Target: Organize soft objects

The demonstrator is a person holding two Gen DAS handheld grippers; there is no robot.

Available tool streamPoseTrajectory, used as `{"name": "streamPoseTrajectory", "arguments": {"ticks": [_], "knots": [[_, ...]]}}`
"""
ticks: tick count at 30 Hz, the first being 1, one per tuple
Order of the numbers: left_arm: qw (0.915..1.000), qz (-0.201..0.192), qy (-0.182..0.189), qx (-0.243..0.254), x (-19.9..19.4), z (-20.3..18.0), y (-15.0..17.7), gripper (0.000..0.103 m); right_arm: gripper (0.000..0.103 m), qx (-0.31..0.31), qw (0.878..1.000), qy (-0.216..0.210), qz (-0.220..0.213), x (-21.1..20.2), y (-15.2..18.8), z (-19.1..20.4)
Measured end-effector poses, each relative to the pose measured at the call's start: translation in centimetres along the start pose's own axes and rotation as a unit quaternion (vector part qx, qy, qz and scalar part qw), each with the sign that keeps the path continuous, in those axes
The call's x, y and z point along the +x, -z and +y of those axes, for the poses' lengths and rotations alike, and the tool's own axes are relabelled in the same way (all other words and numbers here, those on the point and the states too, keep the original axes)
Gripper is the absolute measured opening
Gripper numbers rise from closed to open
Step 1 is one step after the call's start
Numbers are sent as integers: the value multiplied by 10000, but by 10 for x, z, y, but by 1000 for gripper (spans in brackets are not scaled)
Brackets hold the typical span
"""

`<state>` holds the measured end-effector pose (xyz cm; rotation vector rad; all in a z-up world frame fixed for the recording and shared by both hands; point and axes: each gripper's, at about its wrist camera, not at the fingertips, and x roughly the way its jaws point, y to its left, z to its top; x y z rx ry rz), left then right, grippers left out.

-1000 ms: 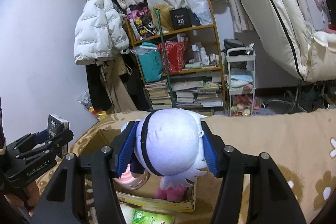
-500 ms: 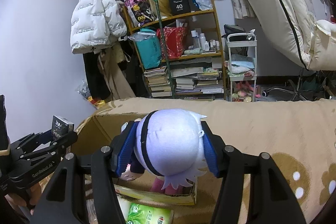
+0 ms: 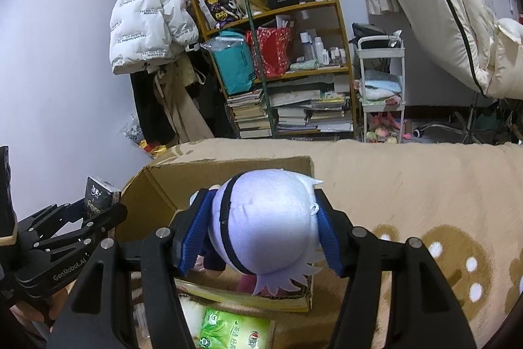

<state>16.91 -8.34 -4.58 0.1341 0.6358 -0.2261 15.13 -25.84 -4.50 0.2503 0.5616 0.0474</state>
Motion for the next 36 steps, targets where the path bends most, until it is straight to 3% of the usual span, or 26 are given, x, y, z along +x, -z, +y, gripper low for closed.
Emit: {"name": "streamPoseTrajectory", "arguments": {"ticks": [9, 13, 21, 24, 31, 36], "knots": [[9999, -39, -54, -116, -4, 7, 0, 69, 67, 20, 9998, -69, 189, 8, 4, -3], [9998, -43, -132, -139, -9, 11, -1, 73, 76, 11, 9999, -110, 126, 2, 4, -3], [9996, -135, -216, -119, -37, 17, -1, 98, 95, 36, 10000, -50, -15, -23, 3, -1], [9997, -35, -201, -127, -46, 19, 5, 99, 103, -22, 10000, -24, -21, -33, 3, 2], [9992, 351, -184, -86, -64, 22, 15, 99, 103, -102, 9999, -59, 6, -61, 6, 13], [9983, 453, -184, -326, -88, 28, 18, 99, 103, -333, 9994, -63, -68, -83, 5, 23]]}}
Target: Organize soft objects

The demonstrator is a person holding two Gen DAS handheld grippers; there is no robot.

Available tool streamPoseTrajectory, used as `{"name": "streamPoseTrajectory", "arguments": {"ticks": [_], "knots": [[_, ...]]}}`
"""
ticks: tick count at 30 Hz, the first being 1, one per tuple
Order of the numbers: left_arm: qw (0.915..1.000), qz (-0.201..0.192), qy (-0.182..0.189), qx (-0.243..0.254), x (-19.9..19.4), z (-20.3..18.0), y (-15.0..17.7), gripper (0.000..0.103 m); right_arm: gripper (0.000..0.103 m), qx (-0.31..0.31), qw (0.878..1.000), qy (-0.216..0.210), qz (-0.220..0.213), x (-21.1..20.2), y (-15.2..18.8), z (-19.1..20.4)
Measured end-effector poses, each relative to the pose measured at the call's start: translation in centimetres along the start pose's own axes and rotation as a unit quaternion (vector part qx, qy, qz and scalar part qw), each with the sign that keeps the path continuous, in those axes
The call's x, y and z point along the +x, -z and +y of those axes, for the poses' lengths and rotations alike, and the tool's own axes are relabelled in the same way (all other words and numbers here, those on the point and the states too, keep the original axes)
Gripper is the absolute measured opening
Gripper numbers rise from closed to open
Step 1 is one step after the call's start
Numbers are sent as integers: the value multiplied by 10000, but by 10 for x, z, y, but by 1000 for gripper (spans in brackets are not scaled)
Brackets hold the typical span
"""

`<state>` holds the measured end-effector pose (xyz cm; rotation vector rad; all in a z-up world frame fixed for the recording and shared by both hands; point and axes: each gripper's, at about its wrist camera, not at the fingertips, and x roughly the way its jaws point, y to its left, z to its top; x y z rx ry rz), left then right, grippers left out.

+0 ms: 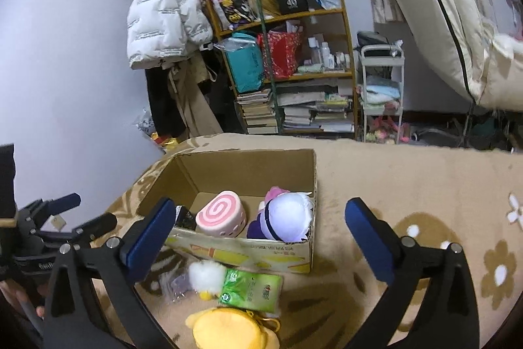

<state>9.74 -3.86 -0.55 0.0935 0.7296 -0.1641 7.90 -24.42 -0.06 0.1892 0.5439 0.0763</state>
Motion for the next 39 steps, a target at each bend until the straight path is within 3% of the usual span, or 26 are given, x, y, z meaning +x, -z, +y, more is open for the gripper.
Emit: {"name": "streamPoseTrajectory", "arguments": {"ticks": [10, 18, 23, 39], "knots": [[9997, 73, -134, 203, -34, -3, 20, 99, 103, 83, 9999, -77, 74, -33, 15, 2], [9996, 136, -155, 168, -39, 0, 29, 99, 103, 183, 9997, -75, 132, -42, 26, 7], [9995, 256, -109, 112, -28, 3, 33, 99, 103, 221, 9994, -10, 263, -35, 31, 7], [9931, 1107, 90, 368, 44, -12, 47, 99, 103, 432, 9910, 70, 1262, 27, 59, 2]]}}
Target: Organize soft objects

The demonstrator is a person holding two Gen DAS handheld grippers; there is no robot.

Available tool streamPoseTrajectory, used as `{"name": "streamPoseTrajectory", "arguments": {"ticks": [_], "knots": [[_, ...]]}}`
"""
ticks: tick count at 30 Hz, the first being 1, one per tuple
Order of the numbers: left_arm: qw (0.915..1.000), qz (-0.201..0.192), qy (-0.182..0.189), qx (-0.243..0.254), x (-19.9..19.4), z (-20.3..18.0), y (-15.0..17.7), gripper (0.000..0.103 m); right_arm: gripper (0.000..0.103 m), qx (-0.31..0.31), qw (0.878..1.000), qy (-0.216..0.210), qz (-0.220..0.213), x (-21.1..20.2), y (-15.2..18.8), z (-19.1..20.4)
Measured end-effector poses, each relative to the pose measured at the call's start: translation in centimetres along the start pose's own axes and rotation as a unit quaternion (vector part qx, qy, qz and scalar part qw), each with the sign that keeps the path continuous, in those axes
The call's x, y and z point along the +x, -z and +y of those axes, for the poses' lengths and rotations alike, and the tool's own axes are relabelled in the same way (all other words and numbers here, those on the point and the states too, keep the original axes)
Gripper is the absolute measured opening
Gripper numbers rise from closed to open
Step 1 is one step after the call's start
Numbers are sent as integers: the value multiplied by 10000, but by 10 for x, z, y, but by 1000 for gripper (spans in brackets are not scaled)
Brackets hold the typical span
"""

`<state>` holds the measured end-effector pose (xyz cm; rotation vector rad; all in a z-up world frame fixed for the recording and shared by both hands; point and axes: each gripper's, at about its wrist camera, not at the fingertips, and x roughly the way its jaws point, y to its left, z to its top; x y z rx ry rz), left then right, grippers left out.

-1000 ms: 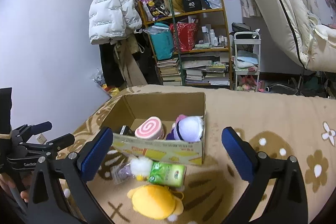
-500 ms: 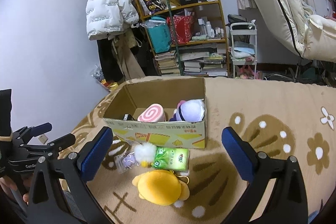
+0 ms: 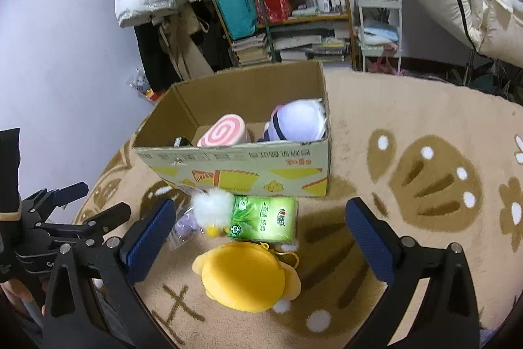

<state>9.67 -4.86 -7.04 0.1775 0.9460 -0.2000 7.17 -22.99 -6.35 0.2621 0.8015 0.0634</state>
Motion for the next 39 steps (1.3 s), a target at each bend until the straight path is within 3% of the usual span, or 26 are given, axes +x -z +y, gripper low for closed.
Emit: {"name": "streamPoseTrajectory", "arguments": {"ticks": [39], "knots": [[9927, 1090, 79, 510, 81, -18, 8, 99, 103, 498, 9856, -274, 1593, 74, 27, -19]]}}
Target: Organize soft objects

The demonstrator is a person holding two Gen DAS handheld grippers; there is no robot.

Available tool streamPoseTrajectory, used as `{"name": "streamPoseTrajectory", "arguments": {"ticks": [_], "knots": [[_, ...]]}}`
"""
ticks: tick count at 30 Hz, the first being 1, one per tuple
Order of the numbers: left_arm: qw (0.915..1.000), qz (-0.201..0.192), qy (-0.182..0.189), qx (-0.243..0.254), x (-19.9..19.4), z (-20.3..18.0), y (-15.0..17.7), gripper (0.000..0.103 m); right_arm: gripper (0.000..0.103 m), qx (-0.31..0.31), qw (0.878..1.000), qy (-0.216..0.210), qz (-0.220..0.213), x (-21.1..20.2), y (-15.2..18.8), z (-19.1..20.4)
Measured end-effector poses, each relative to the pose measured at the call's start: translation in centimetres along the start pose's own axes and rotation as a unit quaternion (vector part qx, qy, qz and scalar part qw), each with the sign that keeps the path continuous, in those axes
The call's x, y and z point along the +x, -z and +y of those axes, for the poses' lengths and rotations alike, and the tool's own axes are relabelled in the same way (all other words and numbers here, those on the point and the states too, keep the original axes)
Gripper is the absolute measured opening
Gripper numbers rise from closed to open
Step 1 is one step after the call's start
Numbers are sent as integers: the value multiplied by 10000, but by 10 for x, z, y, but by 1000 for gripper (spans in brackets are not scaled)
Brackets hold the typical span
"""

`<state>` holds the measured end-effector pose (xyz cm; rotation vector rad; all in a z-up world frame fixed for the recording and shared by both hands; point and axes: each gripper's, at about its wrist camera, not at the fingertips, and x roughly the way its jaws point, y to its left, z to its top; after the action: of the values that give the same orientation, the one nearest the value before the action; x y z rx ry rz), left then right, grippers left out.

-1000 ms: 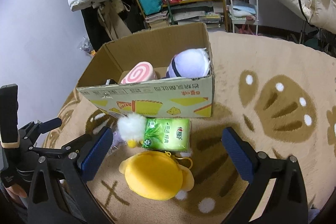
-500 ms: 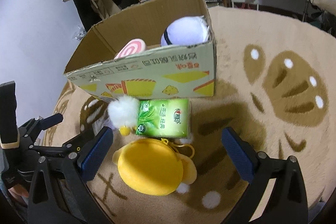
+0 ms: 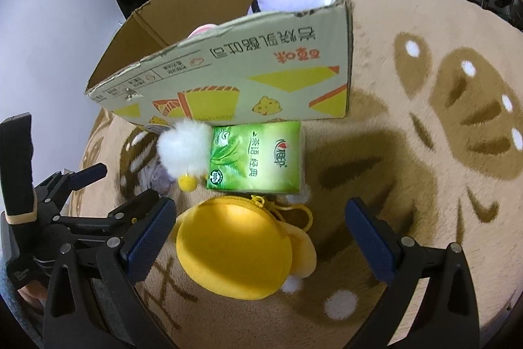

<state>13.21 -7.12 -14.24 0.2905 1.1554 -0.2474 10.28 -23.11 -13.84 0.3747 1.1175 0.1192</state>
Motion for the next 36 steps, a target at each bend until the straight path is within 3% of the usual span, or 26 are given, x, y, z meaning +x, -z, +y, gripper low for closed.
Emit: {"name": "streamPoseTrajectory", "arguments": {"ticks": [9, 19, 25, 29, 36], "knots": [[9996, 250, 17, 115, 20, -6, -6, 99, 100, -16, 9992, -84, 403, 20, 5, 2], [9991, 359, 174, 148, 41, -11, -13, 97, 87, 165, 9970, -391, 641, 33, 6, 0], [9989, 217, 410, -12, 45, -2, -16, 87, 78, 121, 9965, -460, 691, 35, 7, 2], [9986, 166, 507, 19, 42, 1, -14, 65, 72, 89, 9964, -481, 698, 41, 9, 9], [9983, 141, 556, -79, 26, 6, -4, 58, 59, -265, 9981, -240, 494, 26, 15, 22]]}}
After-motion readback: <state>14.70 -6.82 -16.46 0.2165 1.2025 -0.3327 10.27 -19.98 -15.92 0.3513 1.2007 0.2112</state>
